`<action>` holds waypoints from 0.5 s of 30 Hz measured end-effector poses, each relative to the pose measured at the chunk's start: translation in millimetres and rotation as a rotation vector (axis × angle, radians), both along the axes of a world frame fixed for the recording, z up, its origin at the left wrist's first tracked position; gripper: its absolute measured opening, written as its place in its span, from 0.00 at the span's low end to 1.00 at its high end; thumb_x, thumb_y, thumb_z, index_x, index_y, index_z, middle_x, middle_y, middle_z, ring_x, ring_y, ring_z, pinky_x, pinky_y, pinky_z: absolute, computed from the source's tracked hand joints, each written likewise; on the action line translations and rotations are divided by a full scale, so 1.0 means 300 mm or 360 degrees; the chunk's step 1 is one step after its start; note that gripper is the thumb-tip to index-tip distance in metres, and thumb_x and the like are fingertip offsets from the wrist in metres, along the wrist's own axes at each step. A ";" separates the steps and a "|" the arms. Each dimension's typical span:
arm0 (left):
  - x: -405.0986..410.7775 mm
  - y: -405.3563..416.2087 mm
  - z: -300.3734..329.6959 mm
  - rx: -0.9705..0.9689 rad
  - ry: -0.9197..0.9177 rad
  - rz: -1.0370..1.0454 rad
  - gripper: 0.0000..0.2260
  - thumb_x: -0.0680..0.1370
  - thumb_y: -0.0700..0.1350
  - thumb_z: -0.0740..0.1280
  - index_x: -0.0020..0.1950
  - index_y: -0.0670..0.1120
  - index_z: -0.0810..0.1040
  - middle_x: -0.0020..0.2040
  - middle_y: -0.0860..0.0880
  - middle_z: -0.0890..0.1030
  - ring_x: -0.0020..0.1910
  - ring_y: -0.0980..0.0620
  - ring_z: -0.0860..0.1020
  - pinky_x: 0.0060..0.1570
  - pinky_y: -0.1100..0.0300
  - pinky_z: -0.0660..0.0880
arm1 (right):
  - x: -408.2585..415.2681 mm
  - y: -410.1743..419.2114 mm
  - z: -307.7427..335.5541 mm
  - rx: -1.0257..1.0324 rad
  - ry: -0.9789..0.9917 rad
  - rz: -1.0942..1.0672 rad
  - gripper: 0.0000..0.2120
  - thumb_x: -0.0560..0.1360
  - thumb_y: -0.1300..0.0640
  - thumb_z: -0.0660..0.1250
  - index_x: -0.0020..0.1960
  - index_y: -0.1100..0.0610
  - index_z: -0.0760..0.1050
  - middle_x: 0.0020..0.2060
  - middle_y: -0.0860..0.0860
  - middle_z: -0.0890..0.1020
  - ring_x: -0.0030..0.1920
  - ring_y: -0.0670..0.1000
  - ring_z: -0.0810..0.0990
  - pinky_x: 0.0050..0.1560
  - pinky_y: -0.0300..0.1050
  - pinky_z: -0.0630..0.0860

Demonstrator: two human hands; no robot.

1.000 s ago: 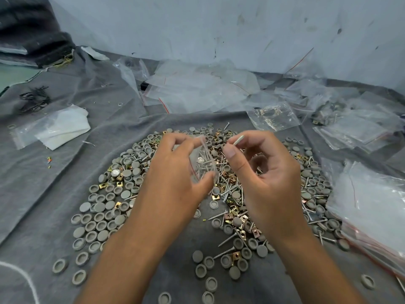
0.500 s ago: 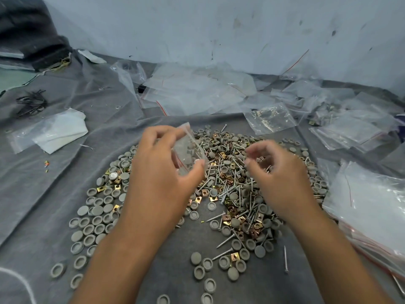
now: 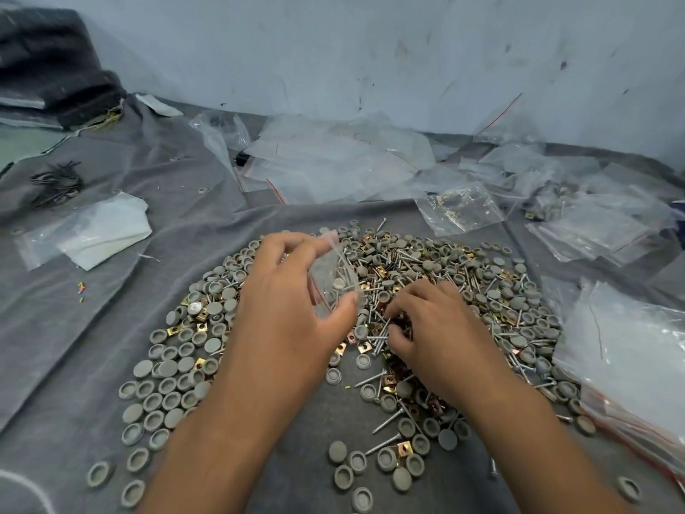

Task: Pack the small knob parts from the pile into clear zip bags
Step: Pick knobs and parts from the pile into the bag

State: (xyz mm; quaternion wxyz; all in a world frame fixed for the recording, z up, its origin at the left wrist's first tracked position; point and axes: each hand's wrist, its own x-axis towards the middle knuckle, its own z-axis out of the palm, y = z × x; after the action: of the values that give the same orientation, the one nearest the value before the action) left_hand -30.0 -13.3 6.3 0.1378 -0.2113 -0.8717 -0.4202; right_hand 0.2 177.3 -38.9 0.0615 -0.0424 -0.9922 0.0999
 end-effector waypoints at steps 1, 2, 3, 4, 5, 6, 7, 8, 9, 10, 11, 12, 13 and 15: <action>0.001 0.000 0.001 -0.0007 -0.0001 0.0001 0.26 0.72 0.52 0.75 0.70 0.54 0.76 0.57 0.59 0.71 0.48 0.67 0.72 0.53 0.81 0.62 | -0.002 0.001 0.001 -0.0012 0.0003 -0.0003 0.12 0.81 0.45 0.62 0.64 0.43 0.76 0.61 0.39 0.73 0.58 0.43 0.65 0.58 0.41 0.67; 0.001 0.000 0.002 -0.0014 -0.0002 0.0002 0.26 0.72 0.53 0.75 0.70 0.54 0.76 0.57 0.60 0.71 0.48 0.66 0.72 0.54 0.81 0.62 | -0.004 0.003 0.004 -0.0020 0.0006 -0.0012 0.11 0.81 0.45 0.63 0.62 0.43 0.76 0.60 0.39 0.74 0.59 0.44 0.67 0.58 0.42 0.69; 0.002 -0.001 0.002 -0.0021 -0.0006 0.0003 0.26 0.72 0.53 0.75 0.70 0.54 0.75 0.57 0.60 0.71 0.48 0.66 0.72 0.54 0.81 0.62 | -0.007 0.007 0.008 -0.0024 0.0013 -0.0024 0.09 0.81 0.45 0.64 0.61 0.42 0.77 0.59 0.38 0.75 0.59 0.44 0.68 0.55 0.42 0.69; 0.001 -0.001 0.002 -0.0025 -0.0012 0.0005 0.26 0.72 0.53 0.75 0.70 0.55 0.75 0.57 0.60 0.71 0.48 0.66 0.72 0.54 0.81 0.62 | -0.010 0.010 0.011 -0.0025 0.0024 -0.0036 0.08 0.81 0.45 0.65 0.59 0.42 0.77 0.57 0.38 0.76 0.58 0.44 0.68 0.52 0.42 0.69; 0.001 -0.002 0.003 -0.0027 -0.0016 0.0007 0.26 0.72 0.53 0.75 0.70 0.55 0.75 0.57 0.60 0.71 0.48 0.66 0.72 0.54 0.80 0.62 | -0.012 0.012 0.012 -0.0021 0.0033 -0.0046 0.06 0.81 0.45 0.65 0.57 0.41 0.77 0.55 0.37 0.76 0.56 0.44 0.68 0.48 0.41 0.68; 0.000 -0.002 0.003 -0.0032 -0.0018 0.0010 0.26 0.72 0.52 0.75 0.70 0.54 0.75 0.57 0.59 0.71 0.47 0.65 0.72 0.54 0.80 0.62 | -0.012 0.012 0.011 -0.0007 0.0040 -0.0052 0.05 0.81 0.45 0.65 0.55 0.41 0.77 0.53 0.37 0.77 0.53 0.44 0.67 0.44 0.41 0.66; -0.001 -0.001 0.003 -0.0041 -0.0017 0.0013 0.26 0.72 0.52 0.75 0.70 0.54 0.76 0.57 0.59 0.71 0.47 0.64 0.72 0.54 0.81 0.62 | -0.013 0.012 0.010 0.0012 0.0044 -0.0053 0.04 0.81 0.44 0.65 0.54 0.41 0.76 0.52 0.37 0.77 0.52 0.43 0.67 0.40 0.40 0.64; -0.001 -0.001 0.003 -0.0051 -0.0019 0.0014 0.26 0.72 0.52 0.75 0.70 0.53 0.76 0.57 0.59 0.71 0.47 0.64 0.73 0.54 0.81 0.61 | -0.014 0.012 0.009 0.0024 0.0044 -0.0051 0.03 0.81 0.44 0.64 0.54 0.40 0.75 0.50 0.37 0.77 0.51 0.44 0.67 0.37 0.38 0.62; 0.000 0.000 0.002 -0.0058 -0.0024 0.0014 0.26 0.72 0.52 0.75 0.70 0.53 0.76 0.57 0.58 0.71 0.47 0.64 0.73 0.55 0.82 0.60 | -0.014 0.013 0.008 0.0026 0.0037 -0.0047 0.03 0.81 0.44 0.64 0.54 0.40 0.74 0.50 0.37 0.77 0.50 0.44 0.68 0.36 0.36 0.60; 0.000 0.001 0.002 -0.0057 -0.0029 0.0012 0.26 0.72 0.53 0.75 0.70 0.53 0.76 0.57 0.58 0.71 0.48 0.64 0.73 0.55 0.82 0.60 | -0.013 0.016 0.008 0.0026 0.0031 -0.0038 0.02 0.81 0.44 0.64 0.54 0.40 0.74 0.50 0.37 0.76 0.50 0.44 0.68 0.36 0.34 0.59; 0.001 0.002 0.002 -0.0052 -0.0034 0.0009 0.27 0.72 0.53 0.75 0.70 0.53 0.75 0.57 0.59 0.71 0.48 0.65 0.72 0.55 0.82 0.60 | -0.012 0.019 0.008 0.0027 0.0027 -0.0022 0.02 0.82 0.45 0.63 0.53 0.40 0.73 0.49 0.37 0.76 0.51 0.44 0.68 0.36 0.34 0.59; 0.002 0.003 0.001 -0.0045 -0.0038 0.0002 0.27 0.72 0.53 0.74 0.71 0.54 0.75 0.57 0.59 0.71 0.49 0.66 0.72 0.55 0.82 0.60 | -0.011 0.022 0.007 0.0029 0.0024 -0.0005 0.01 0.82 0.45 0.63 0.53 0.40 0.72 0.49 0.37 0.76 0.51 0.44 0.68 0.36 0.36 0.61; 0.003 0.003 0.001 -0.0041 -0.0040 -0.0004 0.27 0.72 0.53 0.74 0.71 0.54 0.75 0.57 0.59 0.70 0.50 0.67 0.71 0.54 0.82 0.61 | -0.010 0.024 0.007 0.0025 0.0022 0.0010 0.01 0.82 0.46 0.62 0.53 0.41 0.71 0.49 0.37 0.76 0.51 0.44 0.68 0.37 0.39 0.64; 0.004 0.003 0.000 -0.0040 -0.0041 -0.0008 0.27 0.72 0.54 0.74 0.71 0.55 0.74 0.57 0.60 0.70 0.50 0.69 0.70 0.54 0.82 0.60 | -0.010 0.027 0.004 -0.0032 0.0020 0.0020 0.01 0.83 0.47 0.61 0.53 0.42 0.71 0.49 0.38 0.76 0.51 0.45 0.69 0.40 0.41 0.66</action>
State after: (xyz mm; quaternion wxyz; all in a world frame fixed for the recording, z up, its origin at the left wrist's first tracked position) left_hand -28.8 -12.2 6.3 0.1229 -0.2098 -0.8781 -0.4122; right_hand -2.8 185.5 -37.8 0.0667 -0.0360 -0.9910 0.1107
